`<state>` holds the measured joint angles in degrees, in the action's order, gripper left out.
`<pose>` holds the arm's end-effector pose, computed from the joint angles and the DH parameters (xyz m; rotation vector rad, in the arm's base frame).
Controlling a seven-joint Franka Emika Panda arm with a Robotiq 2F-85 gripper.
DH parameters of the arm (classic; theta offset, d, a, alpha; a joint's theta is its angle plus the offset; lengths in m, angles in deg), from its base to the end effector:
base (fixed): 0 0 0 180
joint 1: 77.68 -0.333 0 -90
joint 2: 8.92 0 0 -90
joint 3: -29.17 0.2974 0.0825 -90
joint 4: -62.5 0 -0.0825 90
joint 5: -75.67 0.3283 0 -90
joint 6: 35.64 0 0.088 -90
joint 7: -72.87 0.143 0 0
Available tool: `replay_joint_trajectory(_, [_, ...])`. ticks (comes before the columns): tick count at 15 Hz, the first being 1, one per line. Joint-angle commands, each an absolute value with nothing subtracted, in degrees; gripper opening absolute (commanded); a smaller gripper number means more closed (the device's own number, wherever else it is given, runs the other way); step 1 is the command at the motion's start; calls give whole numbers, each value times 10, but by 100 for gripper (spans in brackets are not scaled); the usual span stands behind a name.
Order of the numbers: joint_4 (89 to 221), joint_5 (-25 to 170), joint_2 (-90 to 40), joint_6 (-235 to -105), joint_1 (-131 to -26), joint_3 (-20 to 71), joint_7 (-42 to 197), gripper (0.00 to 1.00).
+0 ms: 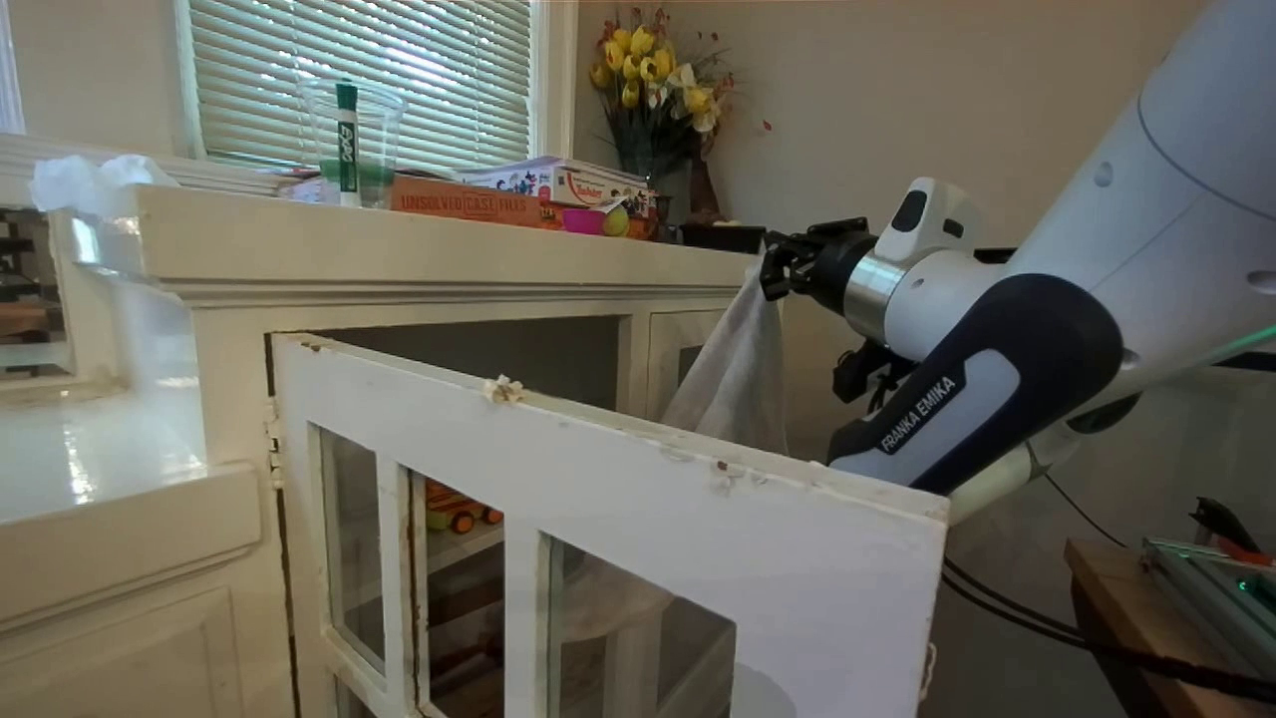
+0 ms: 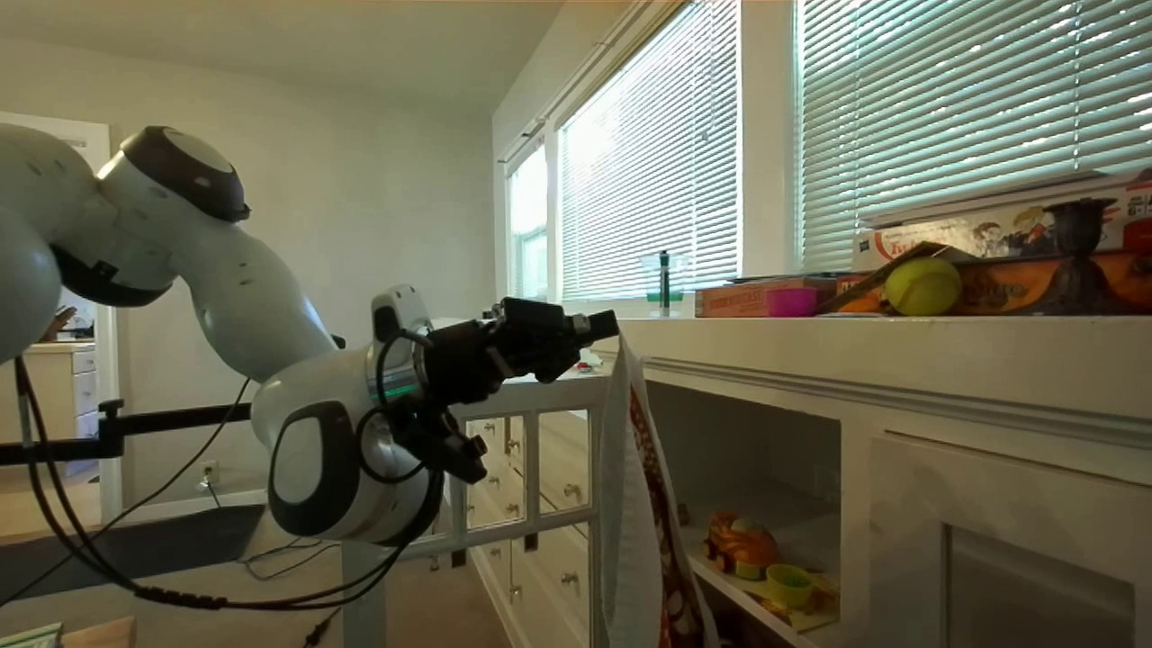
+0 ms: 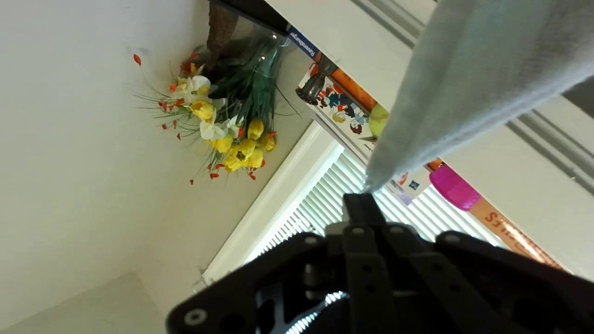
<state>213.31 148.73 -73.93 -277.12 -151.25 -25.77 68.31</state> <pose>0.3952 -0.0069 0.3032 1.4666 -0.1444 1.5146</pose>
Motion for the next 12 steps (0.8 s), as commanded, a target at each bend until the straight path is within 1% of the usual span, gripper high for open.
replay_joint_trajectory(1, [2137,1497,-722,-2789,-1509,-262,668,0])
replay_joint_trajectory(7, [2172,1454,-691,-2789,-1517,-311,686,0])
replay_joint_trajectory(12, [2193,1388,-668,-2789,-1523,-411,671,0])
